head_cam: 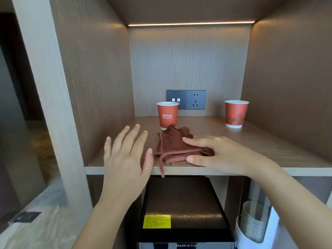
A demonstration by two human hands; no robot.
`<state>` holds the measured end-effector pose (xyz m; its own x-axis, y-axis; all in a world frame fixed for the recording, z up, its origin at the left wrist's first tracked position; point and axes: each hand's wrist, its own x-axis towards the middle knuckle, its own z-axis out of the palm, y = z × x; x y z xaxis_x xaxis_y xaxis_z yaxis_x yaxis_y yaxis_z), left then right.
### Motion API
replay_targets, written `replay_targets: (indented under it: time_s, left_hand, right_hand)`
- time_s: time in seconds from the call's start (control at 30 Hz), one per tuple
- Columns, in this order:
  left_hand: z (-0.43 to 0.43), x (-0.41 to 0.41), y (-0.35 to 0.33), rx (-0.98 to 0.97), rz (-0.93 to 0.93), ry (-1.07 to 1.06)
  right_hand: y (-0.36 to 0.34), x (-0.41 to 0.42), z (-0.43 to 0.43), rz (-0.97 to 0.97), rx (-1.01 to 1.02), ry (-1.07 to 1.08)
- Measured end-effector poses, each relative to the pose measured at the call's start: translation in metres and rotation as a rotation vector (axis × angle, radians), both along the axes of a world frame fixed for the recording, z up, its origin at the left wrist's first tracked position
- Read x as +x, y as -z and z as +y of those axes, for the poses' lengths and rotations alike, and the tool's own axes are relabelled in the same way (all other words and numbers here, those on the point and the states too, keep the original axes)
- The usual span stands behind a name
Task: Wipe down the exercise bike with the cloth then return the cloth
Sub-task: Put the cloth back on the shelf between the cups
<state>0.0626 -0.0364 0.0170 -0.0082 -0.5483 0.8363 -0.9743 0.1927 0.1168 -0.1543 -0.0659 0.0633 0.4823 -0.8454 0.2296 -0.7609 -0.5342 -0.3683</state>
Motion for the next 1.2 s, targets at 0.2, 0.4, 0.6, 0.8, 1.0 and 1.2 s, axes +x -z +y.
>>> replay_targets:
  time_s: [0.2, 0.4, 0.6, 0.8, 1.0, 1.2]
  left_hand:
    - [0.014, 0.022, 0.002, -0.033, -0.042, -0.061]
    - [0.021, 0.048, 0.005, -0.104, -0.069, -0.19]
    - [0.027, 0.064, 0.01, -0.06, 0.008, -0.194]
    - [0.031, 0.075, 0.009, -0.037, 0.039, -0.104]
    - [0.032, 0.074, 0.009, -0.046, 0.042, -0.09]
    - [0.031, 0.065, 0.02, -0.105, -0.014, -0.101]
  right_hand:
    - [0.002, 0.033, -0.005, 0.054, -0.048, -0.024]
    - [0.003, 0.077, -0.013, 0.061, -0.021, -0.049]
    - [0.005, 0.115, -0.021, 0.173, -0.043, -0.043]
    - [0.003, 0.139, -0.03, 0.231, -0.013, -0.047]
    - [0.001, 0.14, -0.032, 0.242, 0.02, -0.058]
    - [0.005, 0.121, -0.01, 0.138, -0.014, -0.018]
